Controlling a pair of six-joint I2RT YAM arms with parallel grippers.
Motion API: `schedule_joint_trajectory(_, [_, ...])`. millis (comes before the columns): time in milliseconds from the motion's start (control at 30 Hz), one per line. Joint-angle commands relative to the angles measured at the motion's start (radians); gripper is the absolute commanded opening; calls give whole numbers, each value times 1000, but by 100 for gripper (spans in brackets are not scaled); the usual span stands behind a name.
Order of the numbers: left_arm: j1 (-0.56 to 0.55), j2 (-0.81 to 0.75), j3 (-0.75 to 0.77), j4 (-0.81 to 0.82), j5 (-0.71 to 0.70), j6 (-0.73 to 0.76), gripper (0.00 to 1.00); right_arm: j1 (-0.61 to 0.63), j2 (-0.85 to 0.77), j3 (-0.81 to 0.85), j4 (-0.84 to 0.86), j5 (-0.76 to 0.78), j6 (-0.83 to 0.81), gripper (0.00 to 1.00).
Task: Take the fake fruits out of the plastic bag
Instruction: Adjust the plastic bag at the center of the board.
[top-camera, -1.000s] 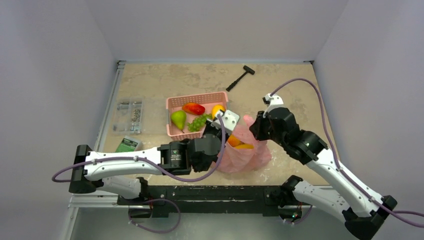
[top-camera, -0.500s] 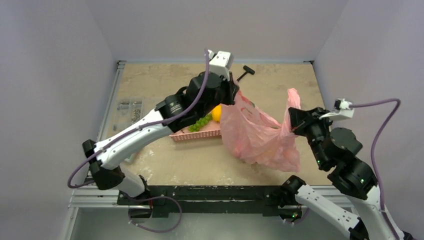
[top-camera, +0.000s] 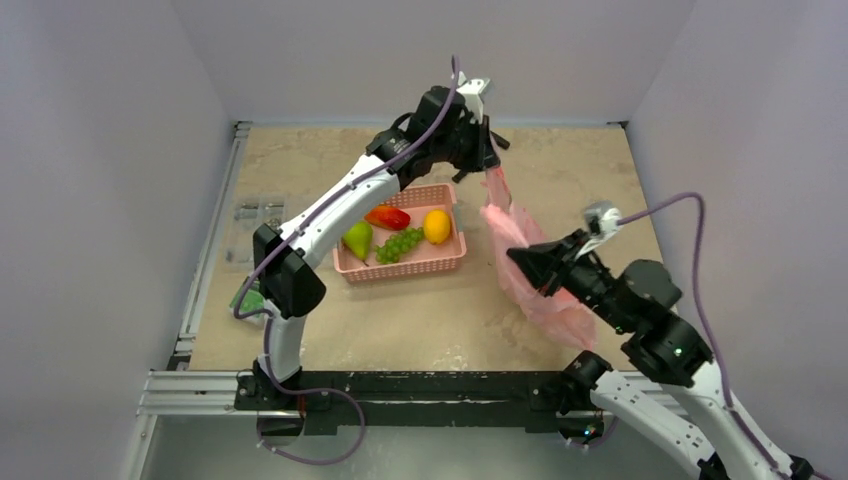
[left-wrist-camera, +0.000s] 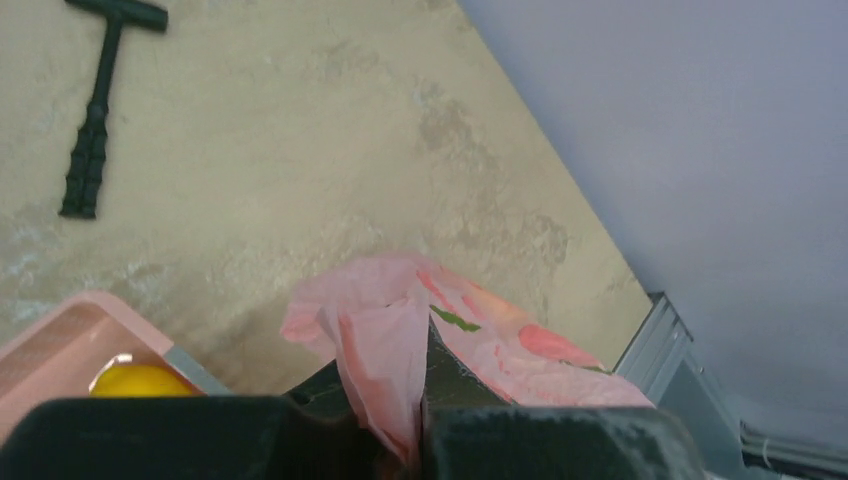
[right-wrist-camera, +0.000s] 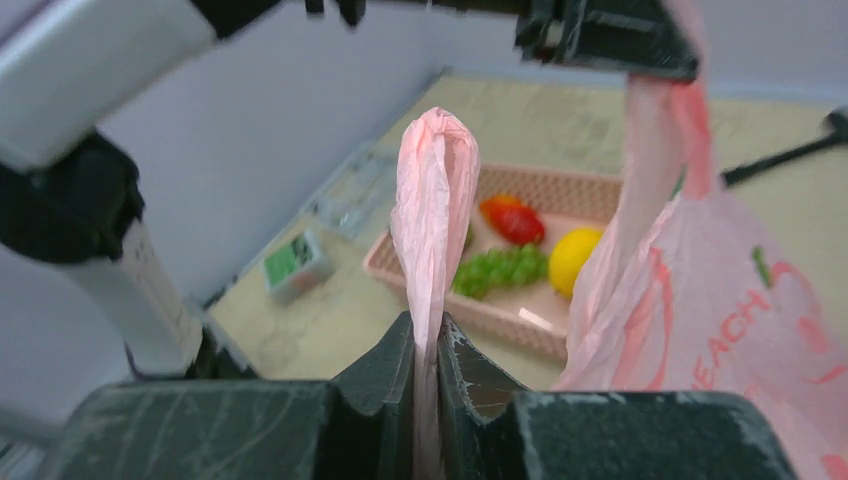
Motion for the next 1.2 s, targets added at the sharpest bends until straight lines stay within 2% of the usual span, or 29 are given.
schedule_joint_trajectory(0, [6,-94,-146,14,101,-19,14,1,-52,-175,72,-281,106,11])
schedule_joint_trajectory(100, [11,-122,-169,-82,85,-6,42,2,-90,-196,50,-265,109,17])
schedule_joint_trajectory(233, [12,-221,-241,-134,60,-14,54,1,-62,-176,16,-264,60,21])
schedule_joint_trajectory(367, [16,-414,-448,-74,33,-34,90,2,-34,-170,20,-289,14,26])
schedule_joint_trajectory(433, [32,-496,-514,-80,14,-61,99,1,-25,-181,44,-301,-1,32])
schedule_joint_trajectory(600, [66,-653,-680,-120,35,-131,100,2,53,-160,63,-429,-22,49])
schedule_joint_trajectory(700, [66,-743,-909,42,156,-222,92,1,80,-159,48,-475,-16,52])
schedule_joint_trajectory(800, [66,-806,-1118,243,219,-332,84,2,96,-167,29,-516,-14,52])
schedule_joint_trajectory(833, [66,-813,-1164,291,233,-352,84,2,100,-173,25,-522,-10,49])
schedule_joint_trajectory(900, [61,-804,-1230,371,256,-387,86,1,110,-196,33,-546,9,32])
schedule_joint_trajectory(933, [58,-790,-1249,416,271,-408,91,2,117,-211,41,-563,21,23])
schedule_joint_trajectory(1000, [51,-747,-1276,502,289,-456,93,2,126,-255,78,-604,49,10])
schedule_joint_trajectory(1067, [29,-699,-1282,587,273,-485,93,4,106,-307,109,-609,65,5])
schedule_joint_trajectory(1167, [-14,-592,-1236,628,251,-500,86,5,61,-345,134,-587,61,3])
